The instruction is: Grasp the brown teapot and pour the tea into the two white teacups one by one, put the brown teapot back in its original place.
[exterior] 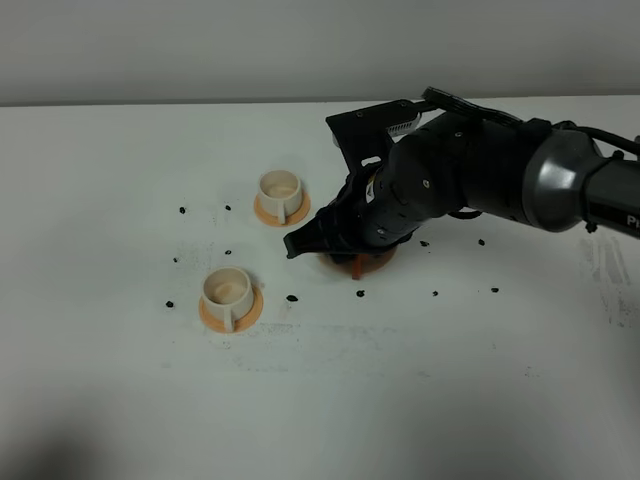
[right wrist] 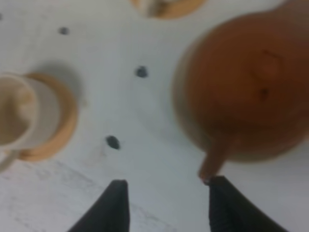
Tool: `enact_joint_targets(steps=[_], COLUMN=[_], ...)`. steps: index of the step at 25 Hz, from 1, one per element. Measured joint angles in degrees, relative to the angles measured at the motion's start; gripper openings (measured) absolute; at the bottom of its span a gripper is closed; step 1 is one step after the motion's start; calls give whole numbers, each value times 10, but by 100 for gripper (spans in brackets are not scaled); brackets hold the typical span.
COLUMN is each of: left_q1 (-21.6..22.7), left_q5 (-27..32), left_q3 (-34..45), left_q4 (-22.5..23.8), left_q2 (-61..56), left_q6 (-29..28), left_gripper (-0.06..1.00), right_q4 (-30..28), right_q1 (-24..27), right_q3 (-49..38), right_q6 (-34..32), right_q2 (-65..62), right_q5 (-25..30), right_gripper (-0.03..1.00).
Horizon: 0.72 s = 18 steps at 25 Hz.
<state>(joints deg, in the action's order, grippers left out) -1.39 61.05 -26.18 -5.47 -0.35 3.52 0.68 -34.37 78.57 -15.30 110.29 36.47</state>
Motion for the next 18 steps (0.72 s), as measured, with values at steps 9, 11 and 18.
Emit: enact_joint_targets(steps=[9, 11, 18], left_q1=[0, 0, 0], left_q5=[0, 0, 0], left_q3=[0, 0, 0], left_q4=[2, 2, 2], left_q2=[0, 0, 0], left_q6=[0, 0, 0], left_gripper=[29, 29, 29], right_q4=[1, 4, 9], right_q1=[26, 31, 34], right_q3=[23, 35, 114], right_q6=[-7, -7, -7], right_q2=[19, 31, 73], right_q5=[22, 32, 121], right_gripper=[37, 37, 40])
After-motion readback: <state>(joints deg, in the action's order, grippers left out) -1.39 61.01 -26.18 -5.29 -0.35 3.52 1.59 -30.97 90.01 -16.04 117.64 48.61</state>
